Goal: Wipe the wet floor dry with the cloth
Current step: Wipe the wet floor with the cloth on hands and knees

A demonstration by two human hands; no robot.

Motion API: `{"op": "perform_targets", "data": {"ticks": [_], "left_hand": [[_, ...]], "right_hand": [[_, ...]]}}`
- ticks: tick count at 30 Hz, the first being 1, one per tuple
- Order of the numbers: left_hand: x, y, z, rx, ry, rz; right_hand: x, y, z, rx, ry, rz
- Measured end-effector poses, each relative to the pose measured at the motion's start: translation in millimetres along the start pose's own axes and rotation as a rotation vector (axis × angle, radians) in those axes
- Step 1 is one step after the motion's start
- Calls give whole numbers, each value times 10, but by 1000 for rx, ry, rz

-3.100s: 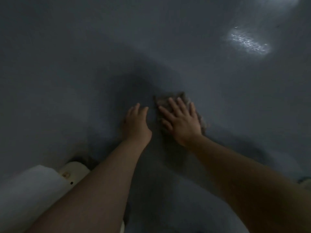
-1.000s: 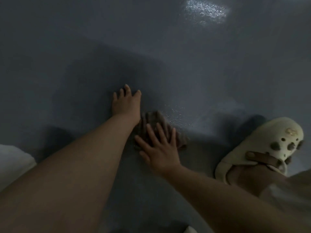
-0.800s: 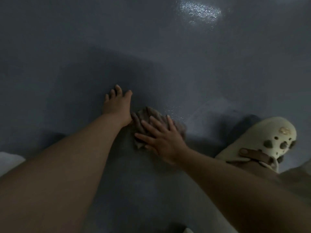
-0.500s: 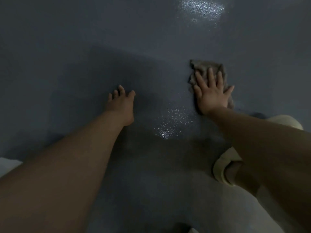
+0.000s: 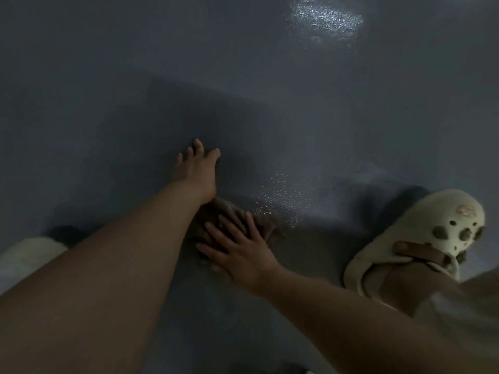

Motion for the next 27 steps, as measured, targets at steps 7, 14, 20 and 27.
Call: {"op": "perform_targets", "data": {"ticks": [7,14,20,27], "left_hand": [[5,-3,-7,27,11,-5],[-38,22,10,39,7,-9],[-23,4,-13,67,8,-12],[109,-53,-140,194,-56,-75]], "right_hand": [[183,11,-1227,-109,-160,67],[564,-534,-2781,-891,196,-34],[505,-406,-2437,-1000,343,-95],[224,-323,-1283,-618,199,-41]]}}
Point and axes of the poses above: each hand's wrist, its own y-axis towards the middle knuckle, its own x-axis out of the back of the hand, z = x × y, the point moved 8 cm from there along y, towards the middle knuckle, and after that the axes turned 2 degrees about z, right-handed, at the moved point
